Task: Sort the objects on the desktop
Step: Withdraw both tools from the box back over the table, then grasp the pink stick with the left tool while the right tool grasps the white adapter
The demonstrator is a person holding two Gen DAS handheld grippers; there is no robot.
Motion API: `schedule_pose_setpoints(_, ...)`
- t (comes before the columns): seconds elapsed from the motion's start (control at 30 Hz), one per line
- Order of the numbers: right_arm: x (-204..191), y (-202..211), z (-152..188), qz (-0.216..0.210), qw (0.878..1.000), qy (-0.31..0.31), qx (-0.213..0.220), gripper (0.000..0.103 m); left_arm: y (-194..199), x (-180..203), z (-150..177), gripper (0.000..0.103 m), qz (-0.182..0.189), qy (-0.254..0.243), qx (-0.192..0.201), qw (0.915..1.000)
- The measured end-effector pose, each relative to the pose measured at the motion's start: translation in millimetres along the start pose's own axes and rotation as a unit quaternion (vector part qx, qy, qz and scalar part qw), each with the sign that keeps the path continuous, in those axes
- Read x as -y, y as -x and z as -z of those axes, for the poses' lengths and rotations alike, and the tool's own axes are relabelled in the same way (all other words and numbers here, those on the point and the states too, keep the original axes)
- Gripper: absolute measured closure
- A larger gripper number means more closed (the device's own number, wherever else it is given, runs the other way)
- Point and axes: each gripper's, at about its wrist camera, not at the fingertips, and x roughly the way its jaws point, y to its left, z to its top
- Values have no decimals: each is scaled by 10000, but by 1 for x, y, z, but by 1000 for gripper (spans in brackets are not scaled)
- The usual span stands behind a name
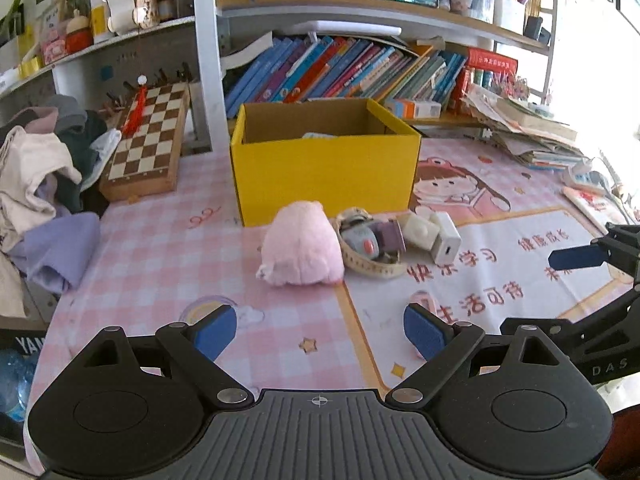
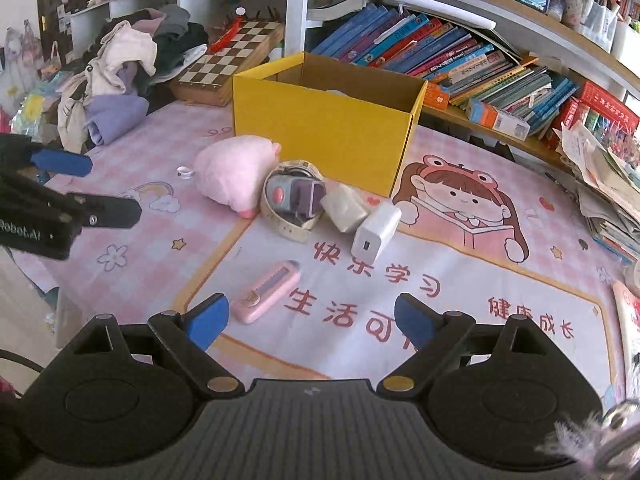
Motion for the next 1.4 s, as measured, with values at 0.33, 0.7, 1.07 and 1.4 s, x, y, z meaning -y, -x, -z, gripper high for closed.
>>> schedule_pose_setpoints(0.33, 0, -4, 15, 395, 9985, -343, -167, 13, -6, 17, 16, 10, 71, -485, -300, 9984)
schedule_pose_setpoints(0.7, -2, -14, 15, 296, 9986, -291, -320, 20, -16, 28, 17, 10, 298, -742, -387, 9960)
schedule_pose_setpoints(1.07, 9, -22, 4, 306, 9987, -212, -359, 24, -27, 38, 12, 13, 533, -868, -419, 9939)
schedule_pose_setpoints(1.4, 21, -32, -4, 279, 9987, -26, -420, 24, -46, 51, 7, 34, 724, -908, -498, 9920)
